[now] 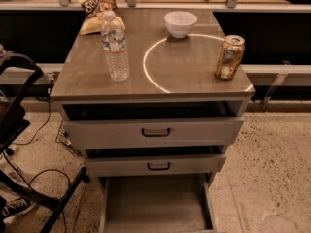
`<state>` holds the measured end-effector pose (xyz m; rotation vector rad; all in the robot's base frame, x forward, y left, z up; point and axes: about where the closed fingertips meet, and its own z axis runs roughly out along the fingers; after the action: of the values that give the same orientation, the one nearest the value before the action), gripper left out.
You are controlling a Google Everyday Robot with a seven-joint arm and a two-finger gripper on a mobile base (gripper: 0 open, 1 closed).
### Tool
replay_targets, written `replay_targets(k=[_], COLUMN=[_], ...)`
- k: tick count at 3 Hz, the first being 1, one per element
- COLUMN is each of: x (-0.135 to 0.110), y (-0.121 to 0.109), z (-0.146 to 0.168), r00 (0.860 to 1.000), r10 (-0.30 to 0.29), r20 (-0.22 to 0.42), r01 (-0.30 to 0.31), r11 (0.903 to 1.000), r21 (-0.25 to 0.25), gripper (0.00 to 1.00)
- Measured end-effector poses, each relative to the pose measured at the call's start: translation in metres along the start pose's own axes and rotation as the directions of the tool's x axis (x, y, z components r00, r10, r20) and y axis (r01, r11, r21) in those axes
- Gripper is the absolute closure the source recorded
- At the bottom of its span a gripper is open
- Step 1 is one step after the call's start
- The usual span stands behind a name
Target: Close bottom drawer
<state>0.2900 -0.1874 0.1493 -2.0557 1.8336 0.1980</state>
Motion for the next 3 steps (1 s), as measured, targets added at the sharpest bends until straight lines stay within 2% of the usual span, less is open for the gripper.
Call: replay_targets(k=[1, 2, 3], x=[-0.029, -0.061, -0.061], y=[-0.036, -0.104, -0.104], z=[0.019, 0.040, 0.040], r00=[0.995, 0.984, 0.984], r10=[-0.084, -0.131, -0.131], r20=[0.060, 0.120, 0.120], r01=[0.079, 0.112, 0.112], r11=[0.9938, 0.9823, 0.9823], r21=[0.079, 0.150, 0.150], gripper=[1.00, 1.00, 1.00])
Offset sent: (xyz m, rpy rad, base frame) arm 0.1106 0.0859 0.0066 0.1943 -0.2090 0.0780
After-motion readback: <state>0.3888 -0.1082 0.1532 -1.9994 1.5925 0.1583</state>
